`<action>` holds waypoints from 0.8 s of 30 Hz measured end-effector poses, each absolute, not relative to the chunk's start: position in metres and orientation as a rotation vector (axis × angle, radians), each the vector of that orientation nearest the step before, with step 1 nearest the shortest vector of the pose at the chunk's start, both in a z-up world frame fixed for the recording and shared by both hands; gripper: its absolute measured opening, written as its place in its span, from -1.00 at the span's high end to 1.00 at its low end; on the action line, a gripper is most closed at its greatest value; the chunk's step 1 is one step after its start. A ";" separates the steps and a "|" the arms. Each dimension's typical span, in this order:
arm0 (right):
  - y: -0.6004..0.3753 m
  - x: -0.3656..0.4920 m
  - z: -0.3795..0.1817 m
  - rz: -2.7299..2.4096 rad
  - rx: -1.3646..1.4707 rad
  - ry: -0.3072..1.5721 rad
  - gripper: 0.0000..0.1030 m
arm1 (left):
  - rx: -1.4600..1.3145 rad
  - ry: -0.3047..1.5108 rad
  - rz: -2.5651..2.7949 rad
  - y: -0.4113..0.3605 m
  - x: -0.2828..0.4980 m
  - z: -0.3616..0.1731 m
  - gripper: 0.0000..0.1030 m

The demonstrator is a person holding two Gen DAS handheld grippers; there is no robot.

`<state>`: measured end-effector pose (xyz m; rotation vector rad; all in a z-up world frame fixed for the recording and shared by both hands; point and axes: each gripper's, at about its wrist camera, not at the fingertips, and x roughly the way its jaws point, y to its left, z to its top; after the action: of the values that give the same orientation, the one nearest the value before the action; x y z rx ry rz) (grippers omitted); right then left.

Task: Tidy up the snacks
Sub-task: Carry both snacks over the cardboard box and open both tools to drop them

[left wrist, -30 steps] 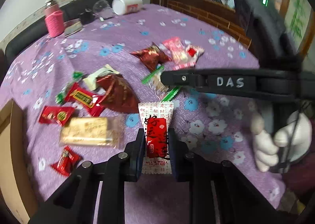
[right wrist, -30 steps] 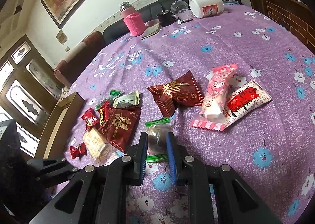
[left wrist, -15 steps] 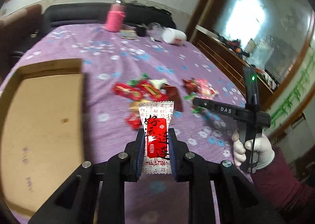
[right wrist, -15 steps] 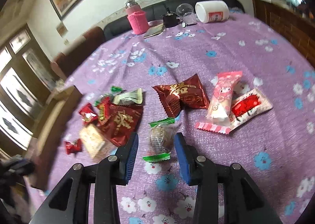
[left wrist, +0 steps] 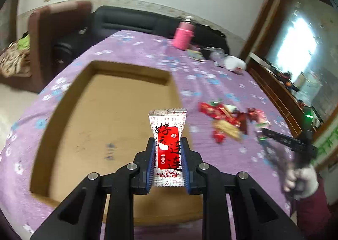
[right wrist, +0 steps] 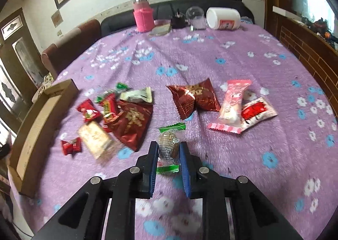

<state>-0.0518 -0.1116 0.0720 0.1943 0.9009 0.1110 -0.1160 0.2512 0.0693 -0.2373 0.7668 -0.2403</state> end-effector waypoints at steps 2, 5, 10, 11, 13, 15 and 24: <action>-0.101 -0.060 0.086 0.142 0.203 0.877 0.58 | -0.260 0.778 -0.200 0.268 -0.116 0.063 0.58; -0.070 -0.065 0.105 0.238 0.200 0.859 0.58 | -0.276 0.790 -0.146 0.288 -0.116 0.057 0.58; 0.009 -0.067 0.123 0.443 0.165 0.856 0.57 | -0.287 0.808 -0.062 0.313 -0.115 0.051 0.58; 0.027 -0.067 0.125 0.489 0.167 0.862 0.57 | -0.290 0.811 -0.054 0.316 -0.115 0.050 0.58; 0.062 -0.063 0.126 0.576 0.172 0.879 0.57 | -0.298 0.822 -0.034 0.325 -0.115 0.047 0.58; 0.099 -0.059 0.123 0.652 0.164 0.904 0.56 | -0.303 0.831 -0.027 0.327 -0.115 0.045 0.58; 0.196 -0.050 0.079 0.772 0.090 1.031 0.56 | -0.291 0.870 0.008 0.336 -0.114 0.039 0.57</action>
<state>-0.0502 0.1956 0.0794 0.0902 1.0314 0.7721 -0.1141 0.3358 0.0387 -0.2915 0.8699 0.0083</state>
